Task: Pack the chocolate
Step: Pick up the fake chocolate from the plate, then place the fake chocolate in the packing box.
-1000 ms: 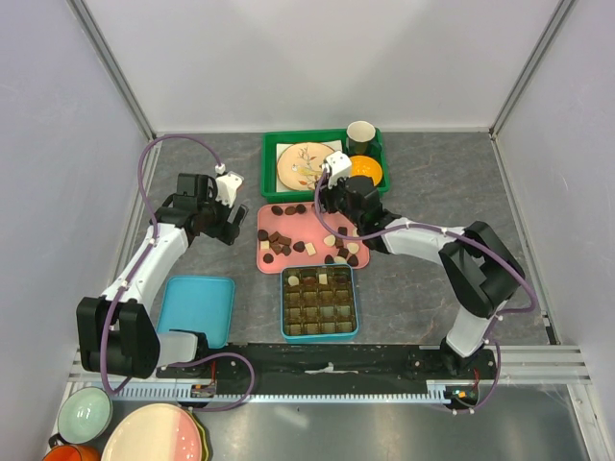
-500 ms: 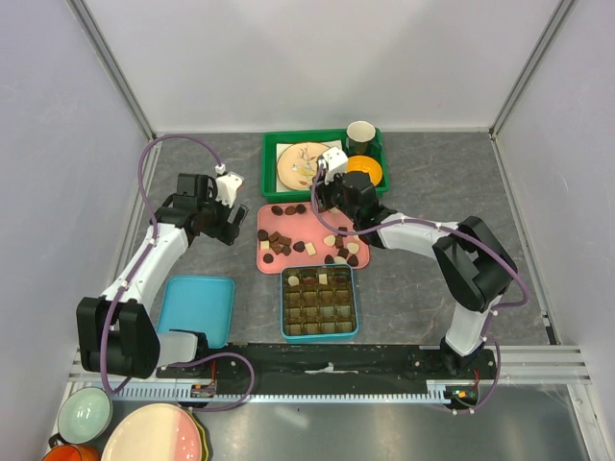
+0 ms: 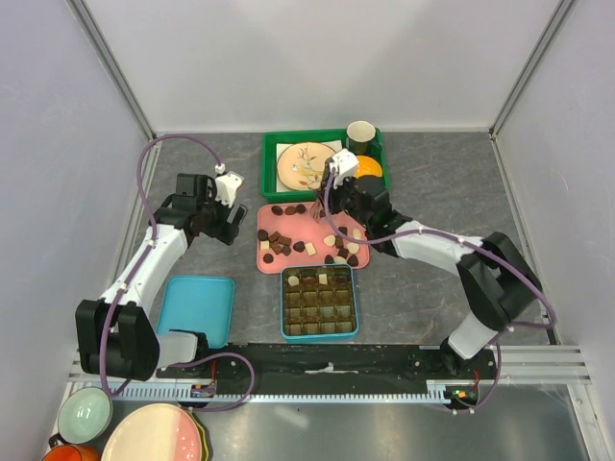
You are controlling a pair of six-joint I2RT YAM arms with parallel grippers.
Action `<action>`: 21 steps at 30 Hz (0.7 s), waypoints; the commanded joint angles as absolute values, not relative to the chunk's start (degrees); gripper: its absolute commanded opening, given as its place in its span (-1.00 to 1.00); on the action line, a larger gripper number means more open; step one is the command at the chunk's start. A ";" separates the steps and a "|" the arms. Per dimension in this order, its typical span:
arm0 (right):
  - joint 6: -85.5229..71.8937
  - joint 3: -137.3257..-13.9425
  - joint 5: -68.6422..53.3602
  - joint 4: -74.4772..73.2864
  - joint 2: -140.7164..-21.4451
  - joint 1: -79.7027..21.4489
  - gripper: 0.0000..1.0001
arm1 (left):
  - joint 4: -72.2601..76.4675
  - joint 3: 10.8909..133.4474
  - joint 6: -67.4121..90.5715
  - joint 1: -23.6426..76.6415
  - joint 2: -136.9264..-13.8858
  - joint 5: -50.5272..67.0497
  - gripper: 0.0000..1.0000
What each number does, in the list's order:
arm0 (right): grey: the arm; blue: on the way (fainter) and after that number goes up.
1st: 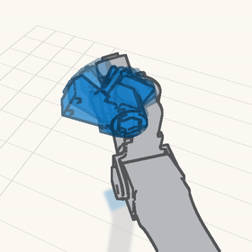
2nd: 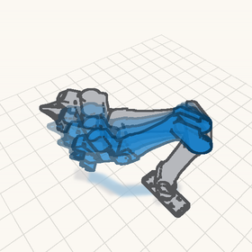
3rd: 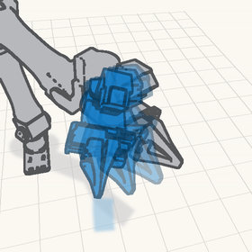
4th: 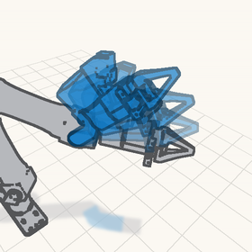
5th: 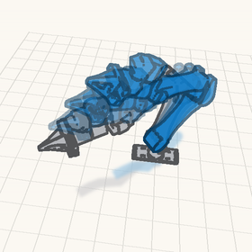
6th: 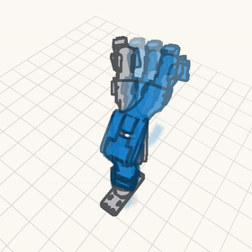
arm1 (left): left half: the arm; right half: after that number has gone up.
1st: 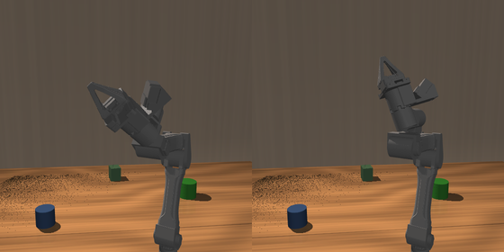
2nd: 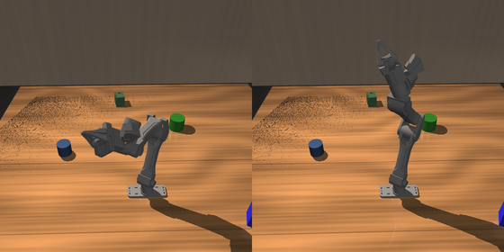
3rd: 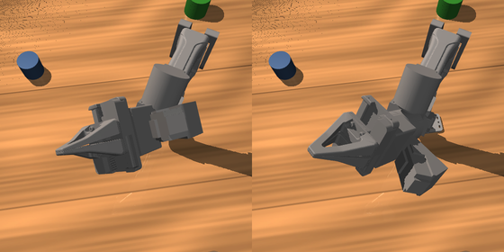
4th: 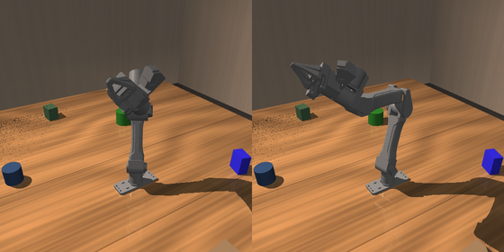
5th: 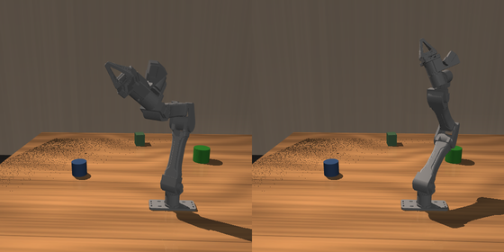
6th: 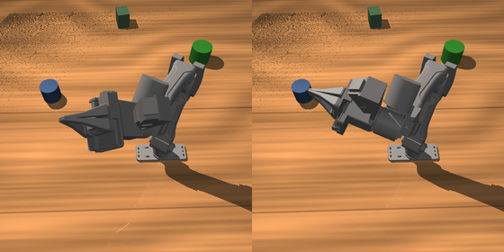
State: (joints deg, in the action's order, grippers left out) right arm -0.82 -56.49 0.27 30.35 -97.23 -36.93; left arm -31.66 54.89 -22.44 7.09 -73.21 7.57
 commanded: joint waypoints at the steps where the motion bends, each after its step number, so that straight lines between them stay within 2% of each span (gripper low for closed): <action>1: -2.20 -53.28 -4.04 30.86 -84.58 -38.23 -0.36 | -31.99 54.41 -24.17 6.68 -71.37 7.47 0.80; 10: -2.46 -44.39 -3.60 24.00 -70.07 -48.42 -0.40 | -31.90 54.14 -23.73 6.68 -71.72 8.00 0.79; 14: -2.72 -42.89 -2.99 20.75 -67.24 -55.00 -0.40 | -31.99 53.96 -23.82 6.68 -71.63 7.91 0.79; 21: -4.57 -41.66 -0.97 20.03 -66.88 -60.73 -0.38 | -31.99 54.05 -23.38 6.68 -71.54 8.35 0.78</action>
State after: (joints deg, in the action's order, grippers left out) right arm -2.61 -42.11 -2.55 18.35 -68.18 -58.87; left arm -31.81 54.13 -22.41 7.09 -73.01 7.62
